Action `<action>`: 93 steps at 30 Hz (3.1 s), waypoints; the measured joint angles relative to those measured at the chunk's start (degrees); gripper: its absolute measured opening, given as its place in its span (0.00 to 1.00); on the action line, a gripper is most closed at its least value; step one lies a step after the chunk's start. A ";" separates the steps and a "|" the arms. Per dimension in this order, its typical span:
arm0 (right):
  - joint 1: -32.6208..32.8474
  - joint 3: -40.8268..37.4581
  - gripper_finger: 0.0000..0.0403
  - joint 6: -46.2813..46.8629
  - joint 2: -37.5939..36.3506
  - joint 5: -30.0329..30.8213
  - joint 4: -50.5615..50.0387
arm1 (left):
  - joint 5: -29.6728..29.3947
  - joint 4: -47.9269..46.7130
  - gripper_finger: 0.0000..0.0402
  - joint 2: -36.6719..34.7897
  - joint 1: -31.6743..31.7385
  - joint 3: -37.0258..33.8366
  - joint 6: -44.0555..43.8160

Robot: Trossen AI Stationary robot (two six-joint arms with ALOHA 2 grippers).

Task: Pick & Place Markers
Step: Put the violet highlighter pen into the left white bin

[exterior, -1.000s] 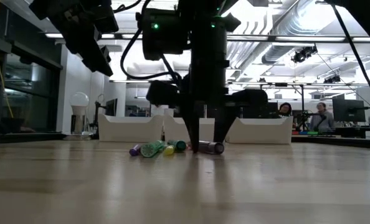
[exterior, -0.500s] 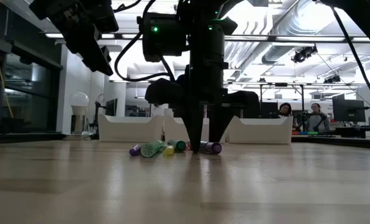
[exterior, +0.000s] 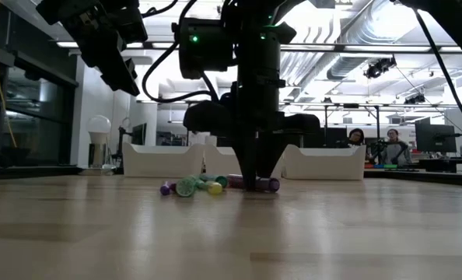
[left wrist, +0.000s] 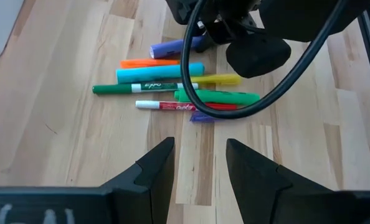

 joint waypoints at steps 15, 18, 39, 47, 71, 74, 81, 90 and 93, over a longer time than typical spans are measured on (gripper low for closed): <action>3.54 -0.16 0.14 -0.01 -0.69 -1.49 -8.24 | -0.11 -0.07 0.36 0.00 0.00 0.00 -3.37; 4.07 -0.44 0.14 0.05 -1.35 -1.76 -14.64 | -0.25 -0.03 0.36 0.00 0.01 0.00 -4.50; 5.27 -0.11 0.14 -6.94 -21.59 19.25 -4.86 | 2.54 23.79 0.36 -0.02 0.00 0.00 -14.13; 5.27 -0.11 0.14 -22.73 -27.80 22.46 10.06 | 2.19 36.91 0.36 -0.02 0.00 0.02 -16.64; 1.95 -0.02 0.14 -42.02 -28.39 15.16 28.25 | 1.22 49.64 0.25 2.07 0.02 0.04 -19.65; 1.68 -0.02 0.15 -42.04 -28.39 14.49 27.74 | 0.98 49.69 0.15 2.76 0.02 0.04 -19.88; 1.68 -0.02 0.16 -42.50 -28.39 14.47 27.20 | 0.58 49.87 0.15 3.02 0.02 0.04 -19.54; 1.73 -0.07 0.29 -42.53 -31.34 12.09 25.57 | -2.03 49.61 0.15 3.08 -0.02 0.04 -19.28; 1.73 -0.04 0.36 -41.71 -34.88 12.37 23.28 | -4.65 49.58 0.15 3.10 0.04 0.04 -19.28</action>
